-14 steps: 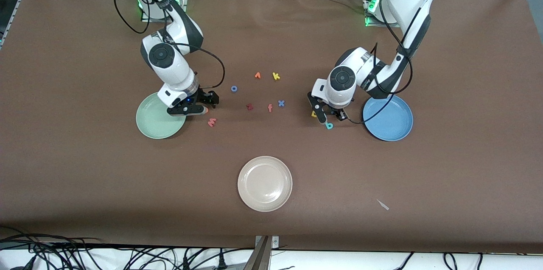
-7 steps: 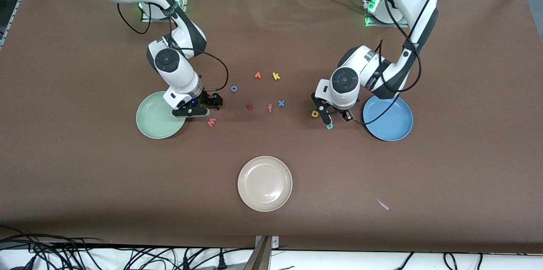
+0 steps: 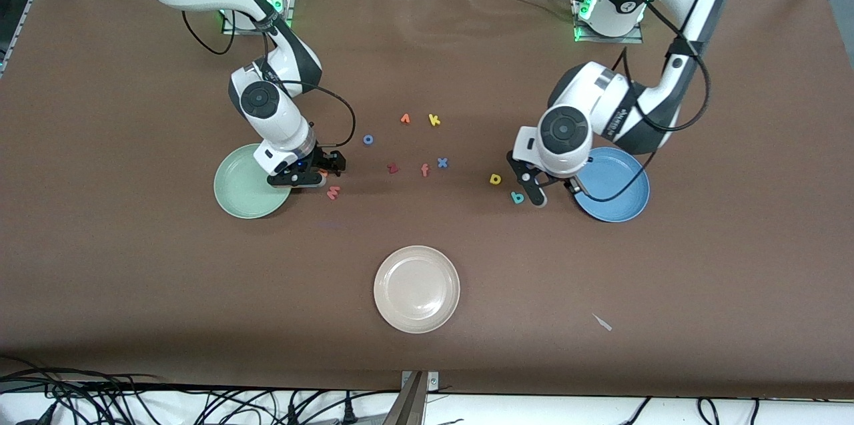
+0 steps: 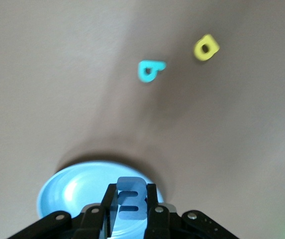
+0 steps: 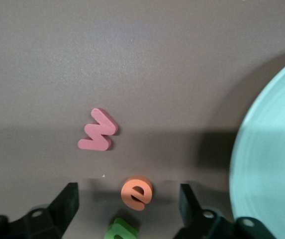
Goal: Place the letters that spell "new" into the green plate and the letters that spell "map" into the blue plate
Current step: 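Drop the E on the blue plate while the right gripper drops the e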
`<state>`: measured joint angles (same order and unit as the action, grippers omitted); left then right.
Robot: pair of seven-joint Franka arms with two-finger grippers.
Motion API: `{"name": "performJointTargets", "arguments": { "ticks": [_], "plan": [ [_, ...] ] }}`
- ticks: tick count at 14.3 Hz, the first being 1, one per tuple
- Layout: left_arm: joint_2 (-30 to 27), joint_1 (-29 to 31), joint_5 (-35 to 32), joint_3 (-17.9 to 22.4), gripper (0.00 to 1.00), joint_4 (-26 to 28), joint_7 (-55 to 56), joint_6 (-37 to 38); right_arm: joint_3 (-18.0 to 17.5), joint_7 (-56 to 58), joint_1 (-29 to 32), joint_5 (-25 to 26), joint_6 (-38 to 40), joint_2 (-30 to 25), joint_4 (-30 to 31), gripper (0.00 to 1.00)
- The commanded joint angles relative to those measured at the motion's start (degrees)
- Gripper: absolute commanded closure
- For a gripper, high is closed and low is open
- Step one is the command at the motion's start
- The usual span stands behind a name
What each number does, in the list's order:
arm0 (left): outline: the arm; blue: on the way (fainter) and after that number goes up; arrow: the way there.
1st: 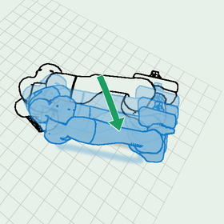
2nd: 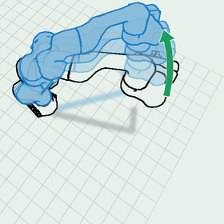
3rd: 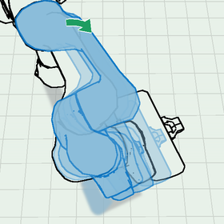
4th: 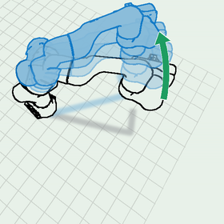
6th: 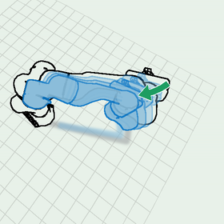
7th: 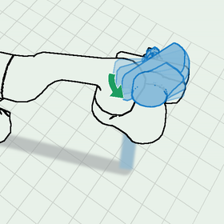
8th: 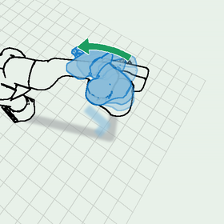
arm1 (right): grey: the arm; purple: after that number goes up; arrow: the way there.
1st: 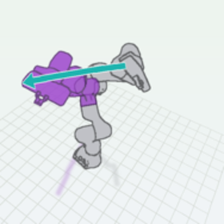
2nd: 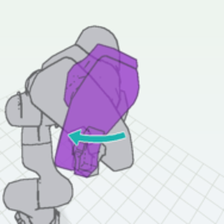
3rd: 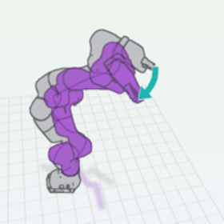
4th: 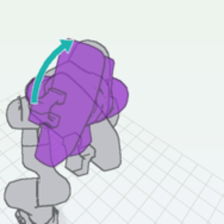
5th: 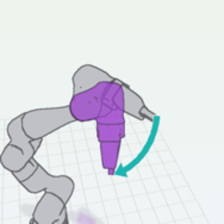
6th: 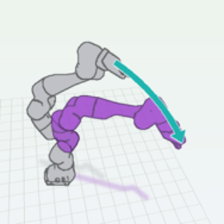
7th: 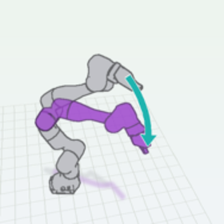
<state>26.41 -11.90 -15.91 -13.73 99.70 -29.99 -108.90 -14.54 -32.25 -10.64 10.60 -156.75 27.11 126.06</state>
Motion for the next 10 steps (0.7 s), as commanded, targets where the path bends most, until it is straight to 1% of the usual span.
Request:
{"name": "performJointTargets", "arguments": {
  "ticks": [1,3,5,6,7,8,9,10],
  "plan": [
    [0.92,6.08,-1.75,-0.25,0.98,-0.56,-9.08,0.53,0.83,-1.50,-0.60,1.52,-1.63,0.49,0.51,0.17],
    [2.23,8.20,-1.84,-0.16,0.97,-0.65,-12.98,-0.43,0.83,-1.41,-0.61,1.53,-1.54,0.49,0.59,0.23],
    [4.78,10.39,-2.45,-0.07,0.93,-0.04,-13.25,-2.10,0.92,-1.50,-0.61,1.53,-1.98,1.18,0.51,0.27],
    [5.40,11.28,-2.80,-0.16,0.93,0.23,-14.30,-3.06,0.92,-1.50,-0.69,1.53,-3.11,1.45,0.59,0.32],
    [5.84,11.55,-2.81,-0.24,0.93,0.67,-15.53,-3.42,0.92,-1.41,-0.87,1.53,-3.30,1.63,0.77,0.39],
    [6.11,12.86,-1.24,-0.33,0.93,1.80,-15.10,-3.69,0.92,-1.41,-1.04,1.53,-3.30,1.54,1.47,0.46],
    [6.02,14.35,2.26,-0.68,0.93,2.77,-14.84,-3.95,1.01,-1.41,-1.04,1.53,-3.30,1.45,1.73,0.50],
    [6.02,14.19,2.99,-0.86,0.93,2.95,-15.10,-4.13,1.27,-1.41,-1.13,1.53,-3.39,1.45,1.65,0.54]
  ]
}}
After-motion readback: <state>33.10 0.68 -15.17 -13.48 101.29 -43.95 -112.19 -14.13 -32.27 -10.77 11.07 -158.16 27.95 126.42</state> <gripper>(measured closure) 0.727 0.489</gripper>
